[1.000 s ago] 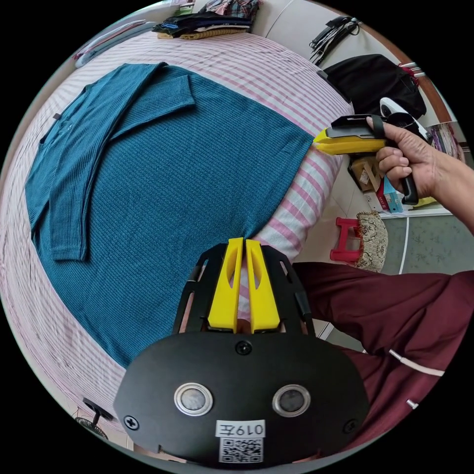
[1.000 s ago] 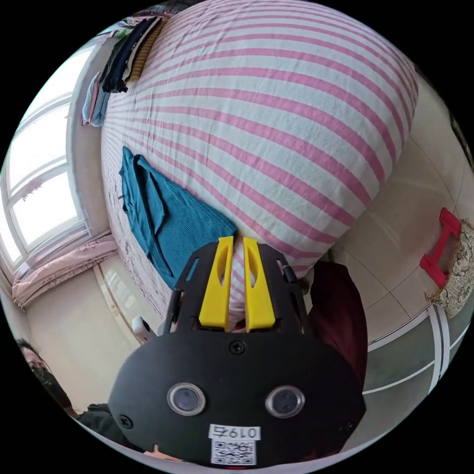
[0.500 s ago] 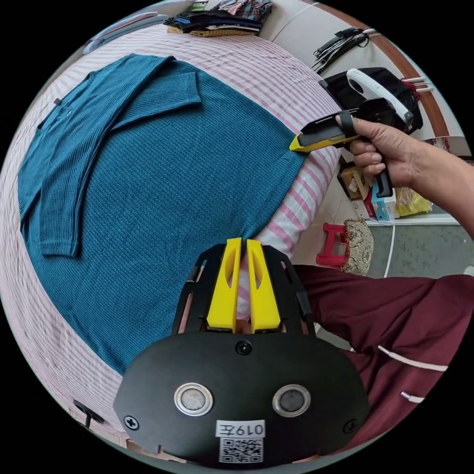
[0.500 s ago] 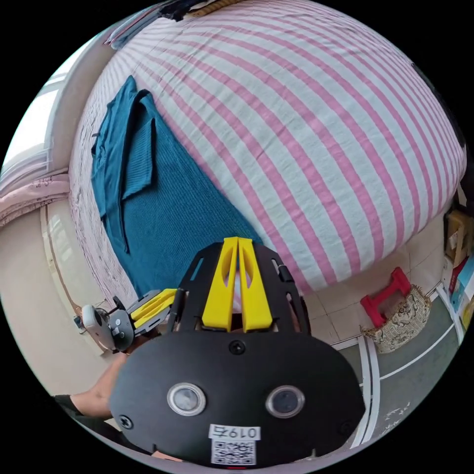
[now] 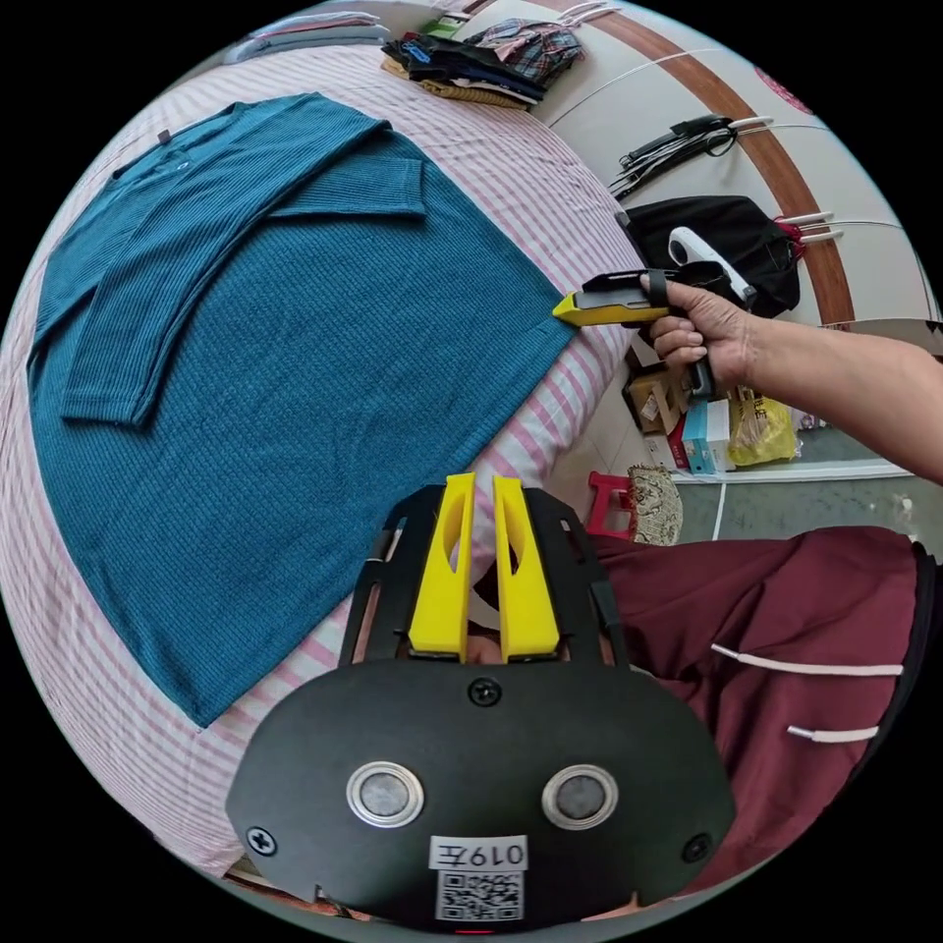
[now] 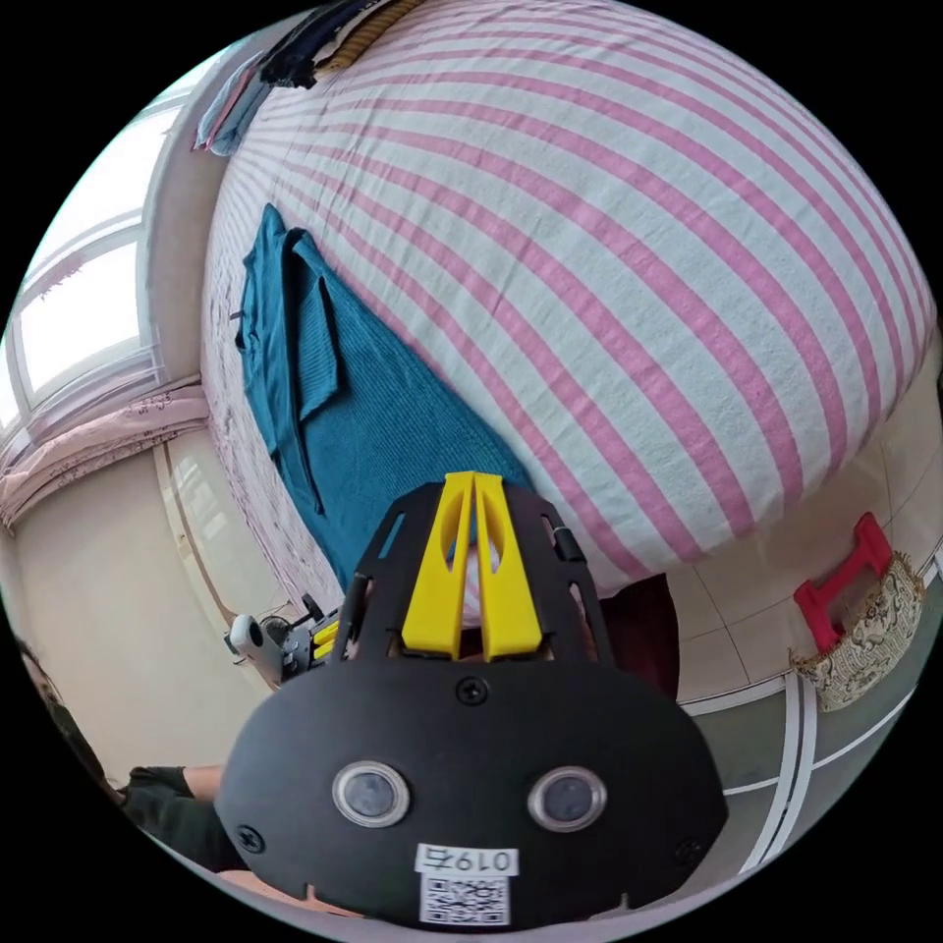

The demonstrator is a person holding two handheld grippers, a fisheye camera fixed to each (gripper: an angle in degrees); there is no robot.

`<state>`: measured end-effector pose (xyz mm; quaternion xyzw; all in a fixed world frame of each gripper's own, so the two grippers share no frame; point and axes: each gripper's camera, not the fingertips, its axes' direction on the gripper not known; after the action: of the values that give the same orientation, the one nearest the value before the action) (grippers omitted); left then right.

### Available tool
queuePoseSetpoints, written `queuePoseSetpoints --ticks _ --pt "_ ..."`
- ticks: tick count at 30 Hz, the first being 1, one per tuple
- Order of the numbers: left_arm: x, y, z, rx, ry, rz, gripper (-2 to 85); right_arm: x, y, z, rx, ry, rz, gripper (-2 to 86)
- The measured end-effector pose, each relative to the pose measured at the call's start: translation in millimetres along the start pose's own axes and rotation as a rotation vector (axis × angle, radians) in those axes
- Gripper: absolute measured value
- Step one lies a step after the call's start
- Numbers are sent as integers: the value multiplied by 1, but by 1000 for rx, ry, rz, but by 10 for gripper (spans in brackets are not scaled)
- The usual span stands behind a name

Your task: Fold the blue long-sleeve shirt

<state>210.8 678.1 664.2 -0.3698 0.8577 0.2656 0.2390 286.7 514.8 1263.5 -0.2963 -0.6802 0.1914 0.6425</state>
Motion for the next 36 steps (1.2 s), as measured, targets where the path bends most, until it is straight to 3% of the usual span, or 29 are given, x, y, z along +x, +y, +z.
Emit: queuePoseSetpoints --ticks 3,11,14,18,26,30,36 --pt "-7 30 -24 13 3 -64 8 -10 6 -20 37 -53 -74 -10" --pt "-37 115 -108 27 -58 -341 6 -117 28 -19 -113 638 -598 -9" --pt "-51 145 -126 -17 -65 -483 5 -123 28 -16 -115 701 -622 -5" --pt "-63 190 -161 73 -32 -699 5 -123 20 -23 -94 615 -595 36" --pt "-68 232 -204 115 -48 -821 7 -93 -11 -45 -52 442 -521 65" --pt "-66 255 -219 218 5 -905 6 -83 -24 -45 -88 444 -588 67" --pt "-55 277 -219 232 3 -976 7 -76 -38 -20 -216 430 -723 68"
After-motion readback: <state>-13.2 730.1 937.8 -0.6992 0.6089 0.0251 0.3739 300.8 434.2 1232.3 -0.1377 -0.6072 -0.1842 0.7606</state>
